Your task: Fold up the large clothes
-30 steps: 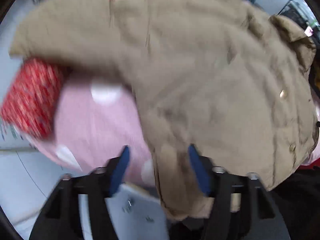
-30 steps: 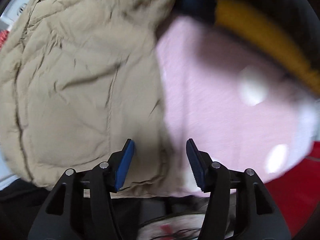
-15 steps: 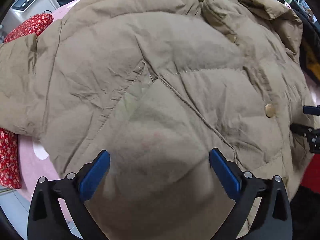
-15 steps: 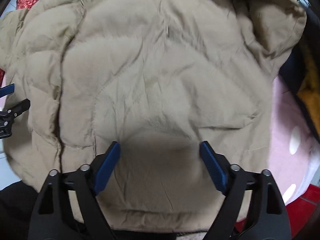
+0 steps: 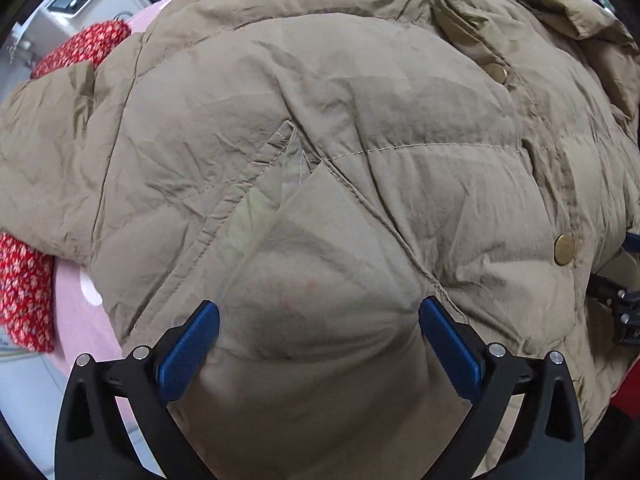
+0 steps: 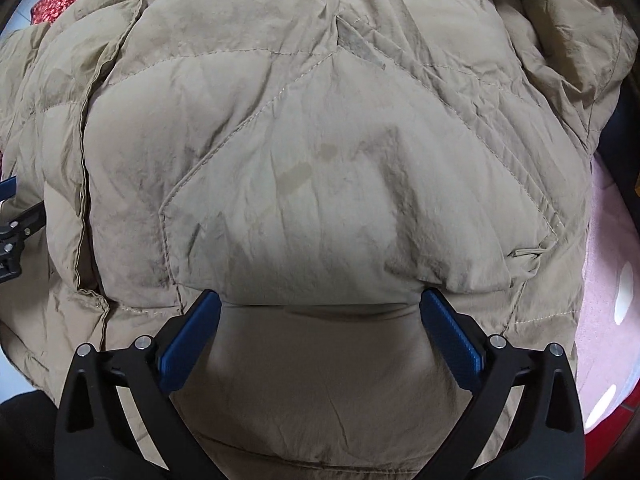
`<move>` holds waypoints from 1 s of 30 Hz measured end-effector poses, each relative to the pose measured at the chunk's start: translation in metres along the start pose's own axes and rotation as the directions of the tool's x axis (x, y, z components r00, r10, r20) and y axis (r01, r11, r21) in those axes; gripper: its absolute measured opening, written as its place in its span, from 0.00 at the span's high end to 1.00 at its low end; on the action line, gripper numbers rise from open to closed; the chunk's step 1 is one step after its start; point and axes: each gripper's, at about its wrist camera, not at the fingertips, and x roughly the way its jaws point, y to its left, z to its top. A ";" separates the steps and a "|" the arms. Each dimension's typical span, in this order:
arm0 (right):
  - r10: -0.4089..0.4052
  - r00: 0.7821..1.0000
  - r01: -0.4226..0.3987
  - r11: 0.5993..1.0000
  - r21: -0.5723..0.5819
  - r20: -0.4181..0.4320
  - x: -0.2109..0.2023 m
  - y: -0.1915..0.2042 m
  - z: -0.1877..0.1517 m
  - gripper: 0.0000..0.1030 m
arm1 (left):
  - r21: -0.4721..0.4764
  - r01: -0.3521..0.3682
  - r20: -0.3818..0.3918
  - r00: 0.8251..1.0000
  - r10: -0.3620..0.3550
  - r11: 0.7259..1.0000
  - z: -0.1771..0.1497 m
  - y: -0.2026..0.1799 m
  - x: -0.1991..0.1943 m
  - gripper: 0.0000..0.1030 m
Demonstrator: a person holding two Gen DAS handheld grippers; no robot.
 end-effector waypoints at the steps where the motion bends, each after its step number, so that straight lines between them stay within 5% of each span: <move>1: -0.004 1.000 0.004 1.000 -0.001 0.011 0.000 0.000 -0.002 0.04 | -0.007 -0.004 -0.010 1.000 0.003 1.000 0.004 -0.002 0.000 0.05; 6: 0.010 1.000 -0.010 1.000 -0.008 0.020 -0.002 0.000 -0.026 0.04 | -0.030 -0.002 -0.045 0.999 0.000 1.000 0.022 -0.009 -0.008 0.07; 14: 0.039 0.997 -0.040 0.999 -0.024 -0.061 -0.004 -0.014 -0.006 0.04 | -0.082 0.077 0.002 0.997 -0.077 0.994 0.055 -0.022 -0.041 0.07; 22: 0.052 0.999 -0.052 0.999 0.000 0.011 -0.036 -0.040 0.004 0.05 | 0.075 0.161 0.076 0.983 -0.166 0.984 0.102 -0.067 -0.073 0.07; 30: 0.010 0.997 -0.018 0.995 0.099 0.082 -0.059 -0.093 0.024 0.05 | 0.148 0.287 0.069 0.952 -0.299 0.946 0.167 -0.111 -0.059 0.16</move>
